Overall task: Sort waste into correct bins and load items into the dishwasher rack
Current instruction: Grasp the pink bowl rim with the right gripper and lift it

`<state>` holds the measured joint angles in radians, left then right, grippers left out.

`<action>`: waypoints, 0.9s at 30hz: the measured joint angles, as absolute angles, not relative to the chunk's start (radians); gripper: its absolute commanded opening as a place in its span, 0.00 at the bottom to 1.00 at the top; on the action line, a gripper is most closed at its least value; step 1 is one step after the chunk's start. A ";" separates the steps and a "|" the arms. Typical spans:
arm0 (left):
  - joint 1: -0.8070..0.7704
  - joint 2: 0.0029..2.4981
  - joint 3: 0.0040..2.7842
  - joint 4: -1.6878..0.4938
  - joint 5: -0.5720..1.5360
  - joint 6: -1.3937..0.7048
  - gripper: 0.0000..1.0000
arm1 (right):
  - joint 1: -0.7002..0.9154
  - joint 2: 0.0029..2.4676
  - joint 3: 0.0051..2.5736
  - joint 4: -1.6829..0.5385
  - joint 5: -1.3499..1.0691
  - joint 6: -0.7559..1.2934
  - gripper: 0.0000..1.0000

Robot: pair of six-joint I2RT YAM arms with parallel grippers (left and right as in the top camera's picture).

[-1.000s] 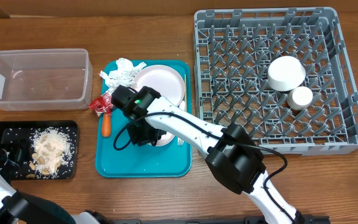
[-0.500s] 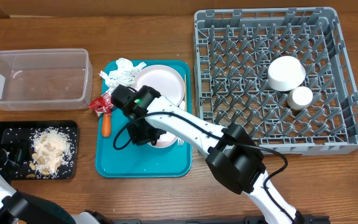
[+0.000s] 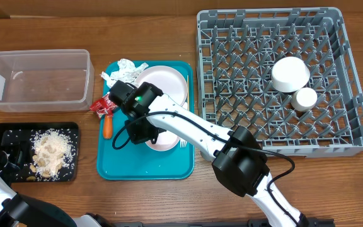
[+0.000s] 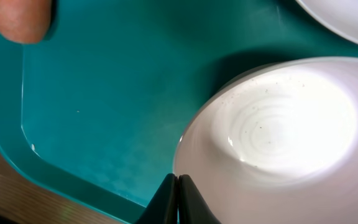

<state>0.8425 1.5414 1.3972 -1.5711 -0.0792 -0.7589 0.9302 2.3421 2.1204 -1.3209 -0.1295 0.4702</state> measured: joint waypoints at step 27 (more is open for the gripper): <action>0.842 1.541 1.397 -1.572 -0.079 -0.759 1.00 | 0.946 2.342 2.023 -1.246 -0.123 0.489 0.04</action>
<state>0.8425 1.5414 1.3972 -1.5719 -0.0792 -0.7589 0.9459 2.3417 2.0228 -1.2461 -0.1230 0.4889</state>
